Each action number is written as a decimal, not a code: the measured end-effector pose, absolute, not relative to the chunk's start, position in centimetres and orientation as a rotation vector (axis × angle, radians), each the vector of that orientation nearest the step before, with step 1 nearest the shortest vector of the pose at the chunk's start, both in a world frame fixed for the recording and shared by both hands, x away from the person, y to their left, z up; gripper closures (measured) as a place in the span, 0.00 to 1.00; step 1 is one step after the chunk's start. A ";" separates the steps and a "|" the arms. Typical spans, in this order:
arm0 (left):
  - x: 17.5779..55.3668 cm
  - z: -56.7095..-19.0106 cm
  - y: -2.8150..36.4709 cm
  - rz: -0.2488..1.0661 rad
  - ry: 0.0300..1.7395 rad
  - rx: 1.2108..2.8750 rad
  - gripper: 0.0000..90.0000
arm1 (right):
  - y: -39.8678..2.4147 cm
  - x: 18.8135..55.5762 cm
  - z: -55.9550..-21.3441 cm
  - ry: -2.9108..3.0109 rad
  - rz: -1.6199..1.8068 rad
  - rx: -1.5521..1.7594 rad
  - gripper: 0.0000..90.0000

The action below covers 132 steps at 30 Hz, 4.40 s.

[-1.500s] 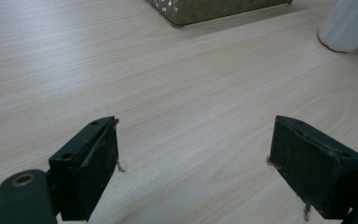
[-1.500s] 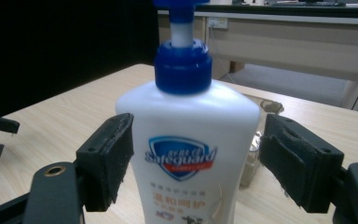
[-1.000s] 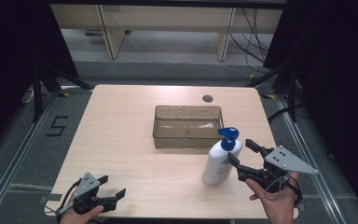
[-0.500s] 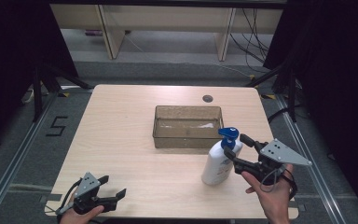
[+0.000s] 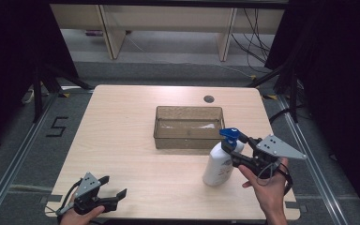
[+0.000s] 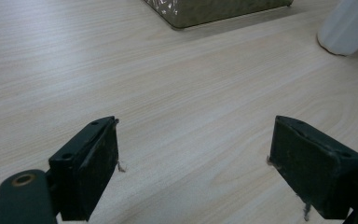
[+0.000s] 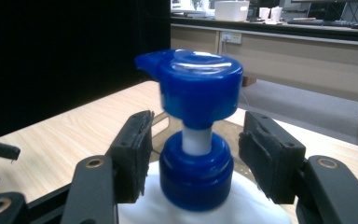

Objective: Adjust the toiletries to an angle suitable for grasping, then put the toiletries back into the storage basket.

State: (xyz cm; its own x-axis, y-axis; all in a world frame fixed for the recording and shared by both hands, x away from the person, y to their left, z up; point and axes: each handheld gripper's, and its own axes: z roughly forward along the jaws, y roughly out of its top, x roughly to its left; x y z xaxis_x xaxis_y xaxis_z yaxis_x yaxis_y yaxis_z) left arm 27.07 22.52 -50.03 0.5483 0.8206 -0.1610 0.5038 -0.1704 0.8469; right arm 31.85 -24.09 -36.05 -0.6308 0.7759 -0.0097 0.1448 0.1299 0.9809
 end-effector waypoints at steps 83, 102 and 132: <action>27.2 -50.1 22.6 0.405 1.095 1.831 0.17 | -23.2 35.7 -28.9 1.767 1.614 0.858 0.69; 27.2 -50.1 22.5 0.393 1.096 1.840 0.17 | -22.2 38.5 -27.0 1.774 1.637 0.889 0.69; 27.1 -50.0 22.5 0.377 1.087 1.825 0.16 | -21.3 45.3 -27.8 1.724 1.579 0.976 0.69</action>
